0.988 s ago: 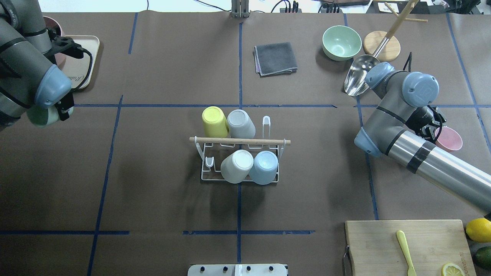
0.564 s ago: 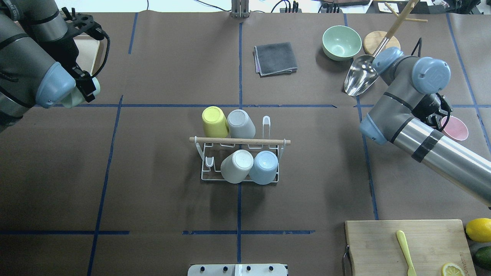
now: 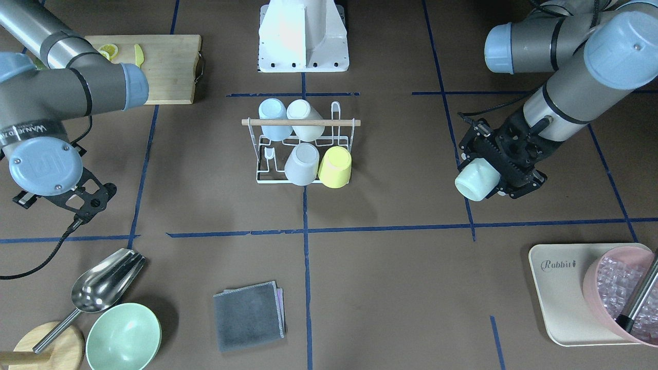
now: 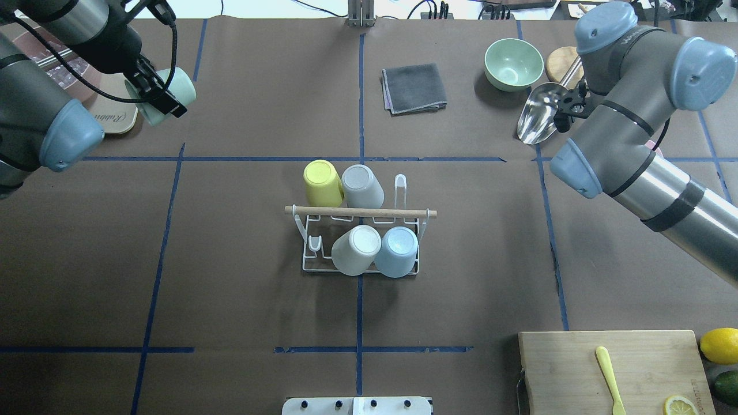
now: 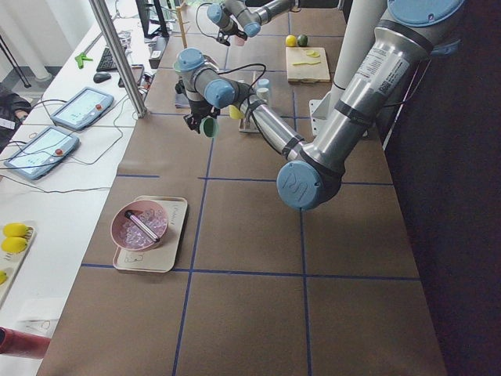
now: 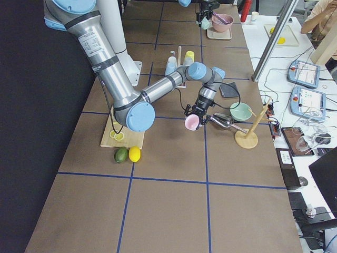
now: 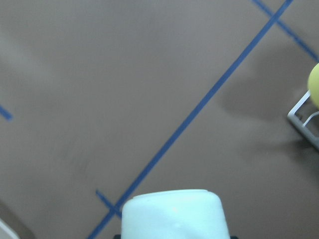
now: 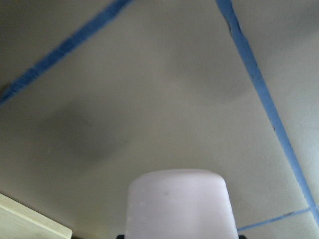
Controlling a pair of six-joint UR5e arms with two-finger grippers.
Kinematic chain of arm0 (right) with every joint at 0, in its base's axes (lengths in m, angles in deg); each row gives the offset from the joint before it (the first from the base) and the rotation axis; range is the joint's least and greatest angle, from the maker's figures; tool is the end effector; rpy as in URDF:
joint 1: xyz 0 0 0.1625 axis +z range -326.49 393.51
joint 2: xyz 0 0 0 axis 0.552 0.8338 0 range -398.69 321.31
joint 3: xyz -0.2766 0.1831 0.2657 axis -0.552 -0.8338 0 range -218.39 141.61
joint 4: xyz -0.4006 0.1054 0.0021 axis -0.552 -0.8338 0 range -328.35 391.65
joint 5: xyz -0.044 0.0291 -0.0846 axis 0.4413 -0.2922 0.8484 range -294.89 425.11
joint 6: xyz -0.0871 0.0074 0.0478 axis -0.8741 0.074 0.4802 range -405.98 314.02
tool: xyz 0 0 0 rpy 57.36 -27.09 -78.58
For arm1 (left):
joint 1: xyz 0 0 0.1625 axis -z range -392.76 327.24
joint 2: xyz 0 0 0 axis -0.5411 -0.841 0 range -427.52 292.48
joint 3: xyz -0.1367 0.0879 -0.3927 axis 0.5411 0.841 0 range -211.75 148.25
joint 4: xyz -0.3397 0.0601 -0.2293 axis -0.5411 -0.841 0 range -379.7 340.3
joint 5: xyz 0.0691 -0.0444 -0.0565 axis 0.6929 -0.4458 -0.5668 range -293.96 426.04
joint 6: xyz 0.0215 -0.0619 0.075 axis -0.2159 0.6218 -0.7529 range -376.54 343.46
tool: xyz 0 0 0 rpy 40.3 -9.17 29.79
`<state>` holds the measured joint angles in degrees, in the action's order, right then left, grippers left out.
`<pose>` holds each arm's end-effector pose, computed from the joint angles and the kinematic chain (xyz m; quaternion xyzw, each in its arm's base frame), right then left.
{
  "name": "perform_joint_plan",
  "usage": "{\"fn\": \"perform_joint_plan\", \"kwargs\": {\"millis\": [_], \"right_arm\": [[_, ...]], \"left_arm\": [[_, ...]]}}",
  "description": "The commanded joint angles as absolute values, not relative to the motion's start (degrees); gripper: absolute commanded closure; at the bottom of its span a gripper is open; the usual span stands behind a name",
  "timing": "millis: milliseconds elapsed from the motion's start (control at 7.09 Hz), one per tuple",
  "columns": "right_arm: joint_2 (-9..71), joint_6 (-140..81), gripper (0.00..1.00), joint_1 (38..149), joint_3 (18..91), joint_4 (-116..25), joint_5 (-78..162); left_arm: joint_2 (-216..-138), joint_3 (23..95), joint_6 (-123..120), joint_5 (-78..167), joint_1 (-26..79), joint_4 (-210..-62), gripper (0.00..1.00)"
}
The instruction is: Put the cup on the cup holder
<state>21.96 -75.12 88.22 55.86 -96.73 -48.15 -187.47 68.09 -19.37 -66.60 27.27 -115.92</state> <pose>-0.2854 -0.5659 0.4155 -0.0517 -0.1990 -0.5145 0.8325 0.2605 -0.5834 0.2589 0.2753 0.4107 0.3785 0.7825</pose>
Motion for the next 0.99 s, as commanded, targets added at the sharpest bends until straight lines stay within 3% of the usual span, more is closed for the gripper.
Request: {"fn": "perform_joint_plan", "kwargs": {"millis": [0,282,423,847], "right_arm": [[28.2,-74.4,0.98,94.6,66.5,-82.5,-65.7],[30.2,-57.5,0.98,96.2,70.4,-63.0,-75.9],[30.1,-46.5,0.98,95.0,69.2,-46.6,-75.7],[29.5,-27.3,0.98,90.4,58.3,-2.1,-67.1]], "left_arm": [[-186.1,71.2,-14.7,-66.5,27.5,-129.6,0.95],[-184.4,74.1,-7.1,-59.6,26.1,-144.0,0.95],[-182.8,75.1,-3.5,-56.5,24.0,-151.0,0.95],[-177.9,78.5,1.7,-38.4,13.4,-168.2,0.95]]}}
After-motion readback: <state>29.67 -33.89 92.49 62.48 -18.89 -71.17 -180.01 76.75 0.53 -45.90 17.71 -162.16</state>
